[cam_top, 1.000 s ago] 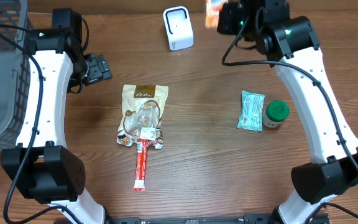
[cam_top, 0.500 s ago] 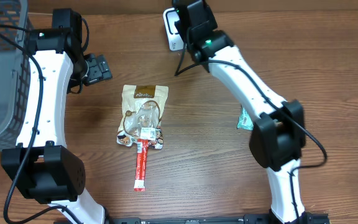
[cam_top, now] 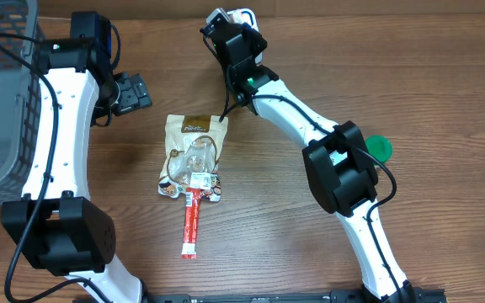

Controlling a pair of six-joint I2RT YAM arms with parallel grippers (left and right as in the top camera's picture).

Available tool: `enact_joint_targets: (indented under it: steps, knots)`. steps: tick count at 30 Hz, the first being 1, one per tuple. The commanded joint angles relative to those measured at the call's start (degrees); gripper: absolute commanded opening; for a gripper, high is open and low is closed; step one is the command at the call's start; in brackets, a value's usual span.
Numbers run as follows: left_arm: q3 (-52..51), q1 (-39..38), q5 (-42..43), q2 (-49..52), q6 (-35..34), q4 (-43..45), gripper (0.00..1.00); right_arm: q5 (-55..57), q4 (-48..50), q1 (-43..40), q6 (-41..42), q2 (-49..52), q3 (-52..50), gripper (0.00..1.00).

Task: Scan the item barcode
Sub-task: 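Carry the Kleenex pack up to the white scanner and hold it, then carry the Kleenex pack back right and set it beside the wipes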

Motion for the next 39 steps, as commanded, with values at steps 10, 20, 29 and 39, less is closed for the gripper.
enact_joint_targets:
  steps: [10,20,29,39]
  knots:
    - [0.5,0.2,-0.5,0.0,0.0,0.1,1.00,0.0,0.8,-0.9,-0.7,0.0,0.9,0.04]
    - [0.5,0.2,-0.5,0.0,0.0,0.1,1.00,0.0,-1.1,-0.9,2.3,-0.2,0.7,0.04]
    - [0.5,0.2,-0.5,0.0,0.0,0.1,1.00,2.3,-24.2,1.3,27.2,-15.6,0.7,0.04]
    - [0.5,0.2,-0.5,0.0,0.0,0.1,1.00,-24.3,-74.7,-4.3,54.5,-28.2,-1.1,0.04]
